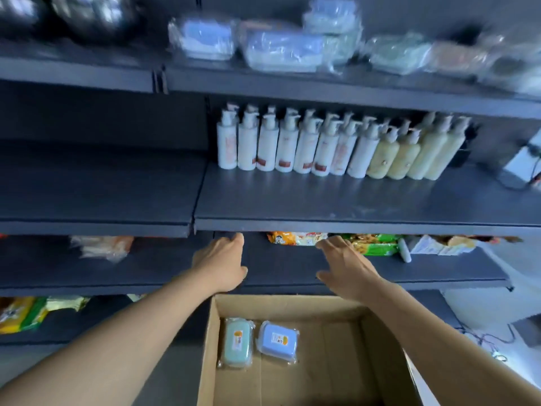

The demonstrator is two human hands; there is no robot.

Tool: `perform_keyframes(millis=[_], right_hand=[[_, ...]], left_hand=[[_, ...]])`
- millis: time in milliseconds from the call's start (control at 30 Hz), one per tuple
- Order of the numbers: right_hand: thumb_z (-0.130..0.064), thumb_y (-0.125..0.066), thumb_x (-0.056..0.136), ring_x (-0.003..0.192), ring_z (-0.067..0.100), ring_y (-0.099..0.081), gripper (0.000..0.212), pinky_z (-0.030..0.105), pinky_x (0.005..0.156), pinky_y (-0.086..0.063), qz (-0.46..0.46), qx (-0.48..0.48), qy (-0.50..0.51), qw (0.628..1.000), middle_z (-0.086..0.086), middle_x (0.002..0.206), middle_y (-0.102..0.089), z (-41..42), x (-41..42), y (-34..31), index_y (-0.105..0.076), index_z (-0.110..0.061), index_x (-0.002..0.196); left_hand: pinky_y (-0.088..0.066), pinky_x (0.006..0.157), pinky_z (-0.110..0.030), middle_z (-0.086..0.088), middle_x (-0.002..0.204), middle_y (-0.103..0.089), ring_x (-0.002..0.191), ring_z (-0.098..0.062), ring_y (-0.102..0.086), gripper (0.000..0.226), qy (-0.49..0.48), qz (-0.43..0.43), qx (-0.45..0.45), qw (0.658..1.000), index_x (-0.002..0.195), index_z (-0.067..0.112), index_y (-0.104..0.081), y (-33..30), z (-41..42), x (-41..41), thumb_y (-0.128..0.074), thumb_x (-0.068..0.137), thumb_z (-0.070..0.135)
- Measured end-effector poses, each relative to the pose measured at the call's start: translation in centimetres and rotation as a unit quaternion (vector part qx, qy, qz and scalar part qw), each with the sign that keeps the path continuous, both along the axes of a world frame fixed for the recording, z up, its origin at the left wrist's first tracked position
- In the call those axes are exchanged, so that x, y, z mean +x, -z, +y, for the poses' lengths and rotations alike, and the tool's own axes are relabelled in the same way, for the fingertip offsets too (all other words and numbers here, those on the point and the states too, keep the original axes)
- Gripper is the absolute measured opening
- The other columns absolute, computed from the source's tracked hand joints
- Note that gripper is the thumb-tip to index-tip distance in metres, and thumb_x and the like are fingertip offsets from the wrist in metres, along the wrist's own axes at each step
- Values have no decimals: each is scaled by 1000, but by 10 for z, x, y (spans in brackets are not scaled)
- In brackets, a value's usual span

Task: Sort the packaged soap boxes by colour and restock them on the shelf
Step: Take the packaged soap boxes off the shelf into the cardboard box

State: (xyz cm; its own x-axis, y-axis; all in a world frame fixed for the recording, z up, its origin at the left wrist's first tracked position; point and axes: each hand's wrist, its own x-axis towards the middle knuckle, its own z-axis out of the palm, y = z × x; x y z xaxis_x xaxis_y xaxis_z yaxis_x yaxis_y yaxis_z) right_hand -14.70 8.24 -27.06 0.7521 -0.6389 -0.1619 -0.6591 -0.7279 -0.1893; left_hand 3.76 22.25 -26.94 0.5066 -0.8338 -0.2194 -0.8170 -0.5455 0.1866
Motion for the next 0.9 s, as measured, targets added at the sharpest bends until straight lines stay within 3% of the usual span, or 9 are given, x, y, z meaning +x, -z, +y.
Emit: perform_keyframes(millis=[233, 400, 567, 733, 900], right_hand=[[-30, -58, 90, 130, 25, -36, 57, 39, 101, -40, -42, -79, 4, 996, 5, 139, -37, -9, 2, -120, -35, -17, 140], [-25, -57, 90, 122, 26, -43, 46, 34, 83, -44, -126, -142, 11, 982, 5, 133, -43, -37, 10, -186, -44, -15, 133], [-20, -55, 89, 119, 26, -46, 44, 32, 82, -41, -190, -193, 26, 962, 6, 134, -43, -88, 26, -234, -45, -14, 131], [-24, -58, 90, 123, 30, -42, 51, 38, 88, -42, -204, -208, 93, 952, 11, 135, -40, -156, 45, -258, -38, -12, 135], [-39, -60, 86, 130, 40, -30, 64, 48, 101, -34, -217, -176, 177, 944, 18, 139, -29, -219, 71, -264, -30, -14, 137]], left_hand=[[-40, 76, -34, 1, 125, -51, 113, -22, -49, 42, 38, -39, -80, 995, 128, 20, -39, -120, -17, 1, -54, 91, 34], [-42, 76, -33, 3, 127, -52, 113, -21, -51, 35, 29, -95, -172, 980, 123, 21, -44, -184, -45, 4, -54, 90, 29], [-41, 78, -33, 1, 125, -51, 115, -21, -48, 37, 15, -147, -287, 946, 124, 20, -45, -236, -93, 14, -56, 90, 27], [-37, 97, -40, -8, 136, -42, 125, -28, -38, 59, -19, -214, -246, 945, 133, 16, -38, -255, -152, 41, -61, 85, 42], [-30, 106, -43, -8, 150, -31, 136, -29, -30, 81, -32, -203, -175, 963, 145, 18, -25, -255, -185, 66, -56, 83, 60]])
